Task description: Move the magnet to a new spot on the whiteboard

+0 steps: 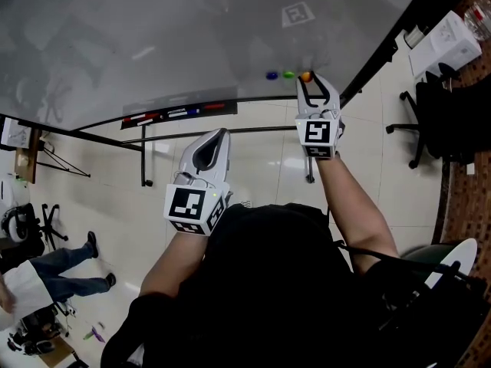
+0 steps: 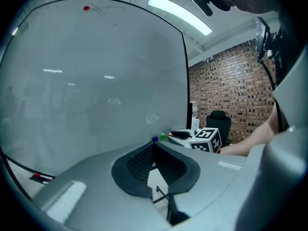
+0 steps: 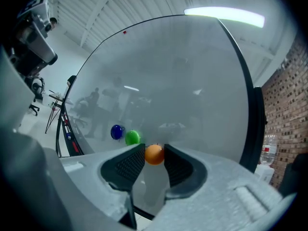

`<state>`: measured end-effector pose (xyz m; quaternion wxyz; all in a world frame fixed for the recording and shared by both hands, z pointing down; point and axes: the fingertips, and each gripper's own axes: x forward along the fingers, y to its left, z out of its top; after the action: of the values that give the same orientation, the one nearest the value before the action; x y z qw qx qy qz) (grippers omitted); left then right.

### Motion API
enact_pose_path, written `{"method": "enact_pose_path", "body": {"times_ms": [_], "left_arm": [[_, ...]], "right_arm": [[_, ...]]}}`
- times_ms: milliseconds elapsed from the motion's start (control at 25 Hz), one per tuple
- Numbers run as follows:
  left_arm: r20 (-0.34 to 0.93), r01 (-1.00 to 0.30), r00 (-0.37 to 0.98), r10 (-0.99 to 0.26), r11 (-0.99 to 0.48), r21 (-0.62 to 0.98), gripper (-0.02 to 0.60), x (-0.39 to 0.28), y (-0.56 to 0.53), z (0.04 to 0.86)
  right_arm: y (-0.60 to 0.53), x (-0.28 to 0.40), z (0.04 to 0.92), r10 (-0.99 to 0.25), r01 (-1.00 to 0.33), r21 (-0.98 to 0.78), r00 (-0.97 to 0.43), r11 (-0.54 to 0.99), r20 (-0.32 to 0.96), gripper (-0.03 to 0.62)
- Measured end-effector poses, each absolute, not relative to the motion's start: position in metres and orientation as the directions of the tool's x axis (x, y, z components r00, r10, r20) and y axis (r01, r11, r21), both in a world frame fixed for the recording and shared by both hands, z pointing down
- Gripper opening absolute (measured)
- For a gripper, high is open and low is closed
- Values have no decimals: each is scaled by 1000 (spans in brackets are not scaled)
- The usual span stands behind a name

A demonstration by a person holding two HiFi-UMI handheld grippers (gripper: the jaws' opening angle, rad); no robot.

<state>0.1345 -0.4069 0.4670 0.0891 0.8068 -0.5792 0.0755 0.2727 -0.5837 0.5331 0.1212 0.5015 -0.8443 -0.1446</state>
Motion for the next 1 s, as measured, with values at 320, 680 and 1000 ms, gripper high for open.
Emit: {"method": "enact_pose_path", "body": {"times_ms": [320, 680, 1000], "left_arm": [[219, -946, 324, -921, -321, 49, 17, 136, -409, 464], [214, -947, 319, -923, -317, 43, 17, 125, -403, 459], [189, -936, 353, -916, -345, 76, 17, 111, -402, 458]], "right_arm": [[-587, 272, 534, -909, -863, 299, -416, 408, 39, 110], [-585, 272, 532, -919, -875, 291, -391, 387, 45, 124], [-561, 286, 526, -923, -872, 305, -375, 383, 85, 126]]}}
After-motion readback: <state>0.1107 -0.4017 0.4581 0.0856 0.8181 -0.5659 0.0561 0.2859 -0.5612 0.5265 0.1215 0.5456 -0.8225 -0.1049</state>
